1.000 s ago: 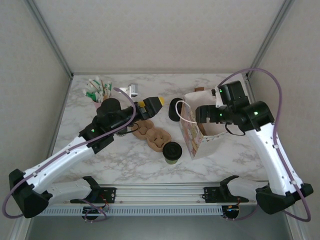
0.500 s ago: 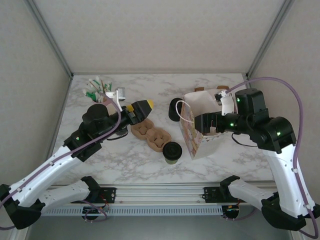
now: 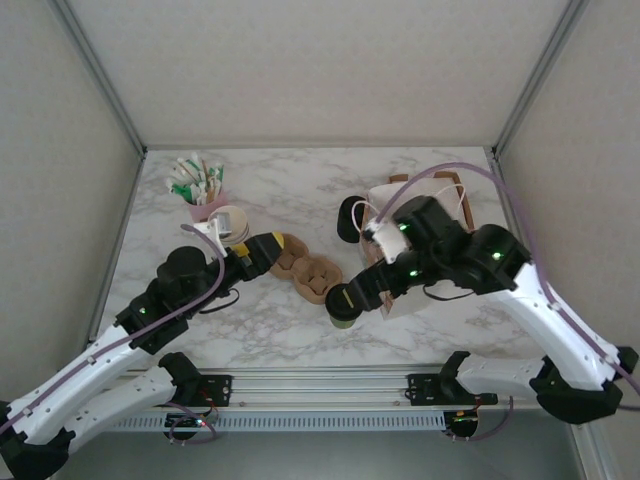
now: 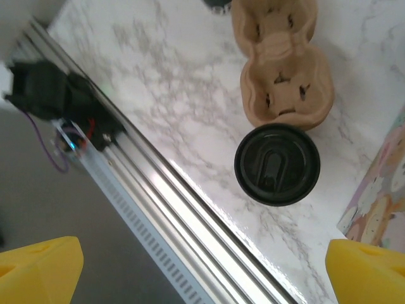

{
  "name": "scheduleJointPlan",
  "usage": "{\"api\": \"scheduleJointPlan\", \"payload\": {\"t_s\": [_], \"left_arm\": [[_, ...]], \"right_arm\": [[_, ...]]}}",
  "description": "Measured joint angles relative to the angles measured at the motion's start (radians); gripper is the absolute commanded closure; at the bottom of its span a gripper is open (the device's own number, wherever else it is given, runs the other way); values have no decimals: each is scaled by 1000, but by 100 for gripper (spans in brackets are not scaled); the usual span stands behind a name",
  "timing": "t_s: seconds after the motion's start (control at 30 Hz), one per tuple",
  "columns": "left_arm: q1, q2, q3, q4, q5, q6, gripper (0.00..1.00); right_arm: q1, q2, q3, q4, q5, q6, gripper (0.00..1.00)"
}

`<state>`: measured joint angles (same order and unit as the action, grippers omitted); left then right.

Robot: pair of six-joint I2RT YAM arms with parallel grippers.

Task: Pack the takeout coffee

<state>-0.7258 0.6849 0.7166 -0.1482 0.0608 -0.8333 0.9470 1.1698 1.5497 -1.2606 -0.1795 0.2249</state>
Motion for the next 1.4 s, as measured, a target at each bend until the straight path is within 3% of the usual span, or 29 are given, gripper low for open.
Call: {"api": "scheduleJointPlan", "payload": {"t_s": [0.2,0.53,0.73,0.97,1.4], "left_arm": [[1,-7,-77,-4,-36,-12,0],[3,16,-102,14,-43,-10,0],[5,22,-130,43,-35,0,0],[8,32,-143,63,6,27,0],[16,30,-143,69,40,49,0]], "right_arm": [[147,122,-5,-31,150,31,1],[168,319,-20,-45,359,153,1],[169,349,-63,-3,378,183,2],[161,361,-93,46,359,183,11],[117,454,-120,60,312,191,14]]}}
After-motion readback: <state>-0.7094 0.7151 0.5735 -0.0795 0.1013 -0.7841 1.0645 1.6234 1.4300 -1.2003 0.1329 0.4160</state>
